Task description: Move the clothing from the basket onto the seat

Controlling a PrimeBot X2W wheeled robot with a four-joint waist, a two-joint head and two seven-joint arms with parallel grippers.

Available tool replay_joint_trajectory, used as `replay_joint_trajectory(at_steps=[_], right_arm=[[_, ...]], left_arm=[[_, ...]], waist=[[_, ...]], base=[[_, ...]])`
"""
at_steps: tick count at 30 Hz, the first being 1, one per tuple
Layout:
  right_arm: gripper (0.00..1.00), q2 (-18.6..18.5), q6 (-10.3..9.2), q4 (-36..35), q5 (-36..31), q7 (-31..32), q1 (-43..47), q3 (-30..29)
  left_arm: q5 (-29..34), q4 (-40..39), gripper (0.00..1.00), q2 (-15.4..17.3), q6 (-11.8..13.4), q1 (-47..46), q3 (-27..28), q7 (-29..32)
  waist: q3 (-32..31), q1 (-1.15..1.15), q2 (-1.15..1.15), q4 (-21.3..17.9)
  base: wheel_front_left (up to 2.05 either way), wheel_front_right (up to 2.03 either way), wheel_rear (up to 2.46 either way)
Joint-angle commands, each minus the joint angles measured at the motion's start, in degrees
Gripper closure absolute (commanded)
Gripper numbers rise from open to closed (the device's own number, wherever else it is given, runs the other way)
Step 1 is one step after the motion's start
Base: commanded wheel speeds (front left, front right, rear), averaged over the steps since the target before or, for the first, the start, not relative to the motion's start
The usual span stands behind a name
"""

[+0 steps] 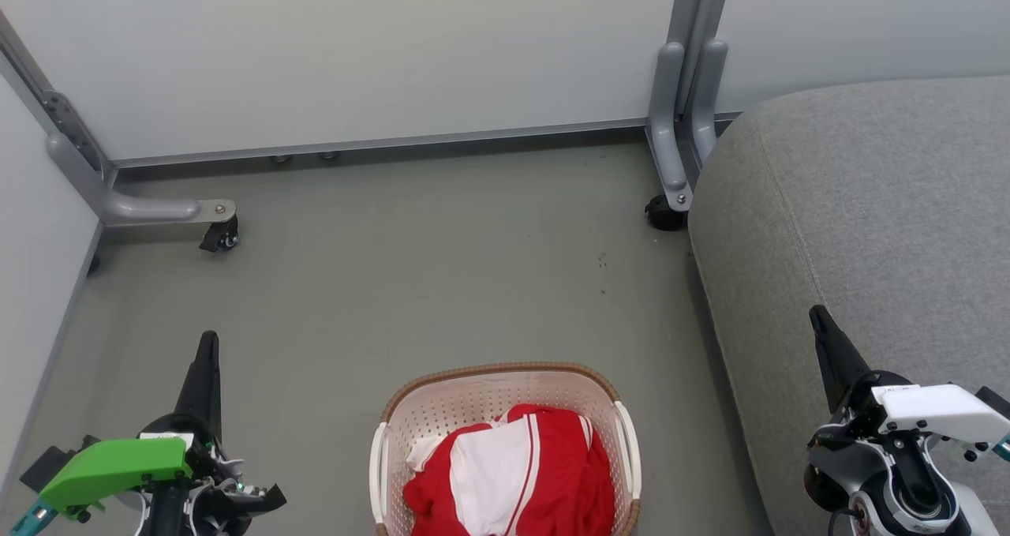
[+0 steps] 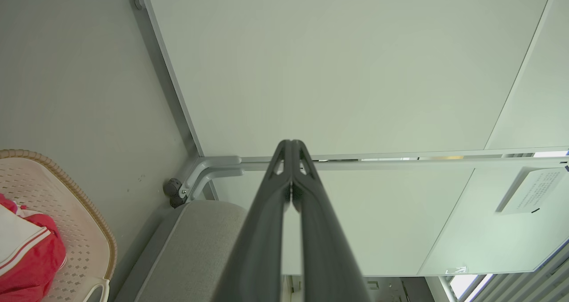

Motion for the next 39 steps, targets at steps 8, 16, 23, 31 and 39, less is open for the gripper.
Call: replay_joint_trajectory(at_steps=[8, 16, 23, 31, 39], right_arm=[[1.0, 0.1, 0.06, -0.14, -0.54, 0.47, -0.54, -0.46], [1.0, 0.29, 0.06, -0.1, -0.76, 0.66, -0.57, -0.67], [1.0, 0.42, 0.06, -0.08, -0.87, 0.76, -0.59, -0.86], [0.0, 1.11, -0.01, 1.26, -0.81, 0.24, 1.44, -0.46], [0.0, 1.02, 0.0, -0.15, -3.7, -2.06, 1.99, 0.78]], left_arm=[[0.86, 0.06, 1.0, -0.2, -0.04, -0.9, 0.44, 0.48], [1.16, 0.09, 1.0, -0.39, -0.04, -0.93, 0.71, 0.67], [1.22, 0.11, 1.0, -0.57, -0.04, -0.95, 0.95, 0.83], [0.77, 1.46, 0.0, -1.28, 0.0, 1.22, 0.17, 0.36], [3.65, 0.6, 0.0, -1.29, 0.0, 0.84, -2.03, -1.86]], waist=[[0.0, 0.0, 0.0, 0.0], [0.0, 0.0, 0.0, 0.0], [0.0, 0.0, 0.0, 0.0], [0.02, 0.0, 0.0, 0.0], [0.15, 0.0, 0.0, 0.01]], base=[[0.0, 0.0, 0.0], [0.0, 0.0, 0.0], [0.0, 0.0, 0.0], [0.0, 0.0, 0.0], [0.0, 0.0, 0.0]])
